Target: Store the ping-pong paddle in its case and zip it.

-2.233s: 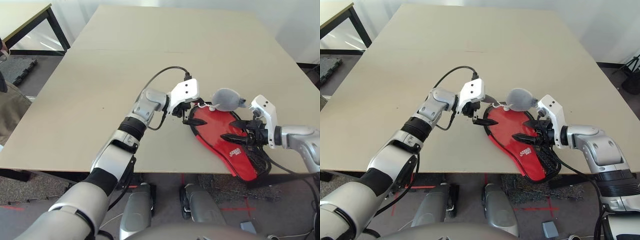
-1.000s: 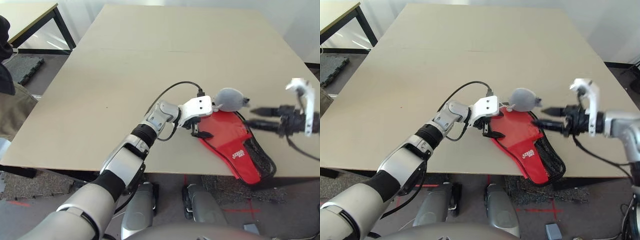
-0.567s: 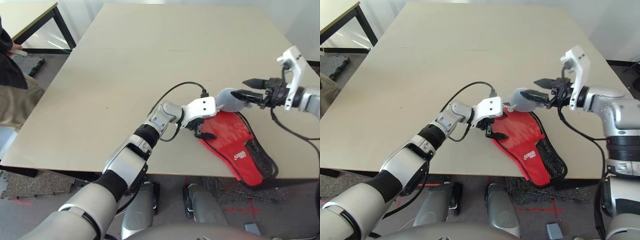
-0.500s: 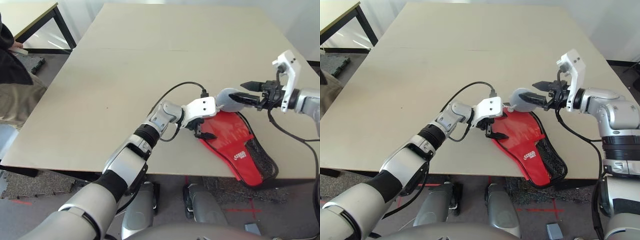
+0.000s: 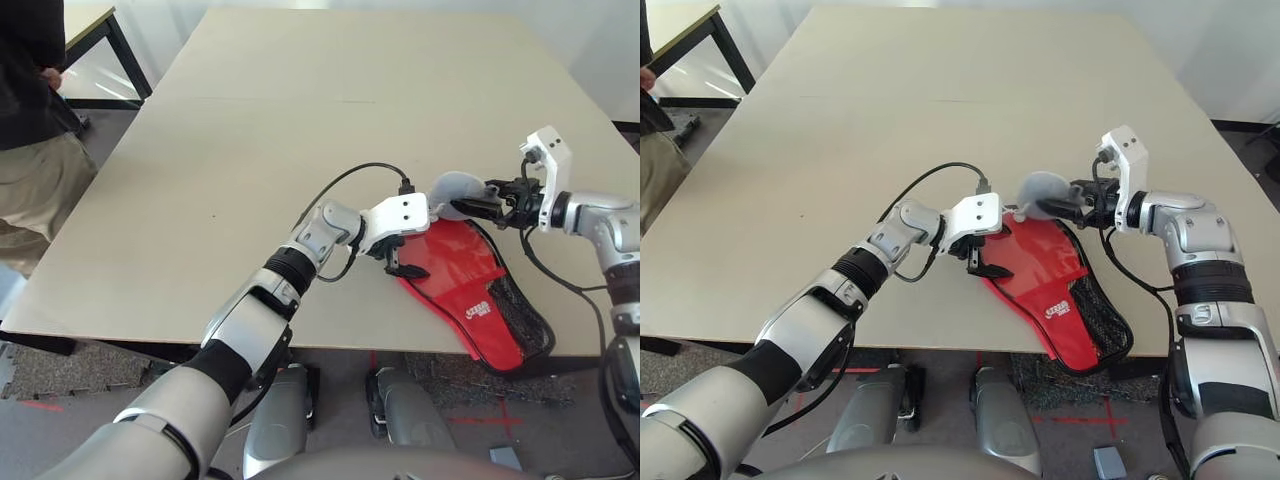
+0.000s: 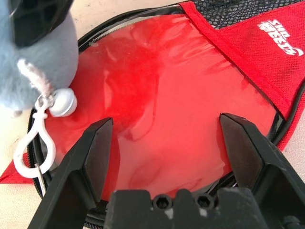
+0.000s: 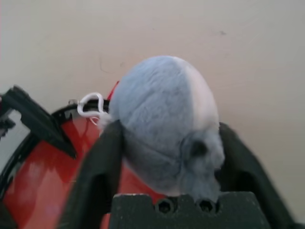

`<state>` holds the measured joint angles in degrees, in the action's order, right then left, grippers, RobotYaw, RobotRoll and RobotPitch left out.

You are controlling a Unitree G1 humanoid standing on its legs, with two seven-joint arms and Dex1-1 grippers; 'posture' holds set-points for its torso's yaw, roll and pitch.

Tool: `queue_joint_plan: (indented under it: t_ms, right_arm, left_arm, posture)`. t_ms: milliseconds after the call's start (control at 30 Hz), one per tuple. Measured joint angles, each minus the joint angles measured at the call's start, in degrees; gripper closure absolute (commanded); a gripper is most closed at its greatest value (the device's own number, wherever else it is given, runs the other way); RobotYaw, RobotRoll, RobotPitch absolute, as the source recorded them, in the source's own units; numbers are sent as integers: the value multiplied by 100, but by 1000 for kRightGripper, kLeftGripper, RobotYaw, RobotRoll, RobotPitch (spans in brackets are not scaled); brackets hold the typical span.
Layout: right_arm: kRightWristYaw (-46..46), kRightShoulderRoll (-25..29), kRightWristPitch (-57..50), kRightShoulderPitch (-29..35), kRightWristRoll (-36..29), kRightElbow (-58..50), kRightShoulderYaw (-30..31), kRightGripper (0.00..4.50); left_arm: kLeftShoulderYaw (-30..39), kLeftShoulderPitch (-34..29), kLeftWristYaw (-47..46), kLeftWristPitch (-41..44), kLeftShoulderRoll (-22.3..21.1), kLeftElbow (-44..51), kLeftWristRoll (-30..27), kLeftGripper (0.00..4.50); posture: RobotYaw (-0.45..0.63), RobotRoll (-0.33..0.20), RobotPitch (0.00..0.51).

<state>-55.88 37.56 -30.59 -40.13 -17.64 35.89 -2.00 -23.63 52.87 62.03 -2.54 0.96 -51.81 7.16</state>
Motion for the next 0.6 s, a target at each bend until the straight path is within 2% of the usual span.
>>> queue_joint_plan:
  t_ms: [133, 233, 400, 600]
  right_arm:
    - [225, -210, 273, -398, 95, 693, -83, 3606]
    - [339, -312, 530, -643, 219, 1167, -92, 4394]
    - [650, -545, 1110, -1115, 385, 2038, -133, 4438]
    - [1097, -682, 1756, -1379, 558, 2795, -268, 4438]
  left_arm:
    - [-6, -4, 2, 6, 3, 15, 0, 0]
    - [-8, -12, 15, 9, 5, 29, 0, 0]
    - [-9, -51, 17, 26, 10, 97, 0, 0]
    - [-17, -115, 24, 55, 25, 189, 0, 0]
  posture:
    - [-45, 0, 136]
    - [-45, 0, 137]
    - [-34, 0, 145]
    - [-29, 0, 149]
